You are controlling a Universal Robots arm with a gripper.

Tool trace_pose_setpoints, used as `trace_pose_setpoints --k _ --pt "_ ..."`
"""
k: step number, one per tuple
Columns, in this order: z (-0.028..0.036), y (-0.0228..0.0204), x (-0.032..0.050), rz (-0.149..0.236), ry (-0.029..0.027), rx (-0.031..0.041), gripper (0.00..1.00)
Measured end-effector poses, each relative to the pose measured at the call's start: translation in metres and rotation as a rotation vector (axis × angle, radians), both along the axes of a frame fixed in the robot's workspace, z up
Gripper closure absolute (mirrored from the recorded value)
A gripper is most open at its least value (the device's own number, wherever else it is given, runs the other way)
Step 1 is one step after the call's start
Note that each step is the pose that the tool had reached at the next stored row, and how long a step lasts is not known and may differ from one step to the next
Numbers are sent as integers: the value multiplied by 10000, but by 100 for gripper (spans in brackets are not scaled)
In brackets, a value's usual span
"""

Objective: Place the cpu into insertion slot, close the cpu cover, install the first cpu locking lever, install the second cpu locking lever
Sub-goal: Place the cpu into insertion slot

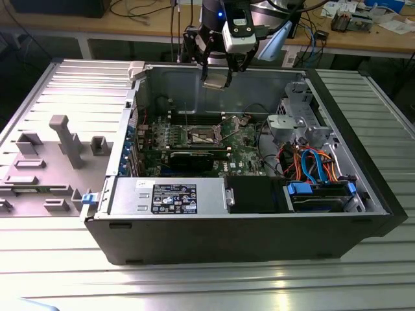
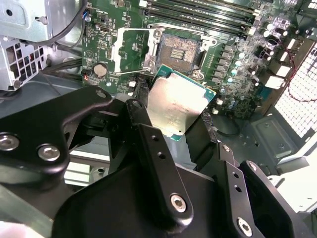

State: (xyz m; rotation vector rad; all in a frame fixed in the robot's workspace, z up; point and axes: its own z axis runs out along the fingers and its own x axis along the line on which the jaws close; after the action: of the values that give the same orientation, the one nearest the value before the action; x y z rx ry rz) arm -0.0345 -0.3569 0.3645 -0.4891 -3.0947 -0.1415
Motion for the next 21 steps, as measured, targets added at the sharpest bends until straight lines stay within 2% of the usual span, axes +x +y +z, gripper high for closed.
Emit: trace_pose_setpoints --k 14,18,21 --pt "-1 0 0 -85 -1 1 45" --pt "-2 0 0 -523 0 1 45" --pt "-3 0 0 -573 0 1 45"
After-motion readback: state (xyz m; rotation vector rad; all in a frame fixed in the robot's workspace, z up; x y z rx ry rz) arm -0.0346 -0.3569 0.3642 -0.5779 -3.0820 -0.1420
